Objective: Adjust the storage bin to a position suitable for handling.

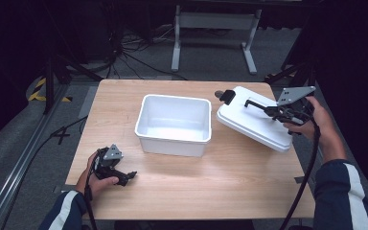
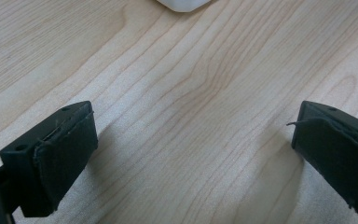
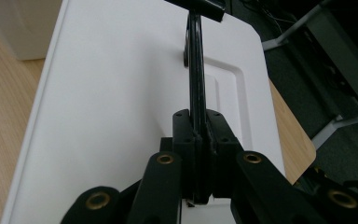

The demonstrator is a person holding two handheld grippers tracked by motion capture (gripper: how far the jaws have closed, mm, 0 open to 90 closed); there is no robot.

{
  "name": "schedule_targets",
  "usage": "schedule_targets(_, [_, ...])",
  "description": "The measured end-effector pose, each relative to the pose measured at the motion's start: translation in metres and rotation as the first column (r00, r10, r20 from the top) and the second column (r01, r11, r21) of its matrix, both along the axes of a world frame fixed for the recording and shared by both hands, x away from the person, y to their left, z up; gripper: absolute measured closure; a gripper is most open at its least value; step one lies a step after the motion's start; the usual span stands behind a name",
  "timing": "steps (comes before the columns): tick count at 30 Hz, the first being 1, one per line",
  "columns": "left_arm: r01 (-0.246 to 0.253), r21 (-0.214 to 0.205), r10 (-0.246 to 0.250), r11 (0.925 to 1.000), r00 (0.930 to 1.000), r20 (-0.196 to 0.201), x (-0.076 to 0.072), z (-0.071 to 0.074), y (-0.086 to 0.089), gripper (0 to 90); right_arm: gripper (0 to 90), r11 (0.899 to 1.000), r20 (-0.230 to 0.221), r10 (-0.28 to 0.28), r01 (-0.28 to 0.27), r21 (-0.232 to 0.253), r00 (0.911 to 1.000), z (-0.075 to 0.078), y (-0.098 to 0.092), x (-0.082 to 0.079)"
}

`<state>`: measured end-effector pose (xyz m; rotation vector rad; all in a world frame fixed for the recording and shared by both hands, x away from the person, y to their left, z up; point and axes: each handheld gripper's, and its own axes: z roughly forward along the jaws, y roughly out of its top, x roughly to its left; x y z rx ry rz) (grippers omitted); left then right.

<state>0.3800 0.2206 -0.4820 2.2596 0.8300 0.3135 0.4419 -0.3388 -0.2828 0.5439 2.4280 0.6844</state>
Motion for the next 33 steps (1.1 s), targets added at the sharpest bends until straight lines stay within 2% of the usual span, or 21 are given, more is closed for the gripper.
schedule_targets(17, [0.000,0.000,0.000,1.0000,1.0000,0.001,0.000,0.000,0.000,0.6,84.8,0.999,-0.084,-0.043,0.043,-0.006,0.9955,-0.052,-0.002,0.021])
schedule_targets(33, [0.000,-0.001,0.000,1.0000,1.0000,0.000,0.000,0.000,0.000,0.6,84.7,0.999,-0.129,-0.040,0.039,-0.007,0.9909,-0.084,0.003,0.033])
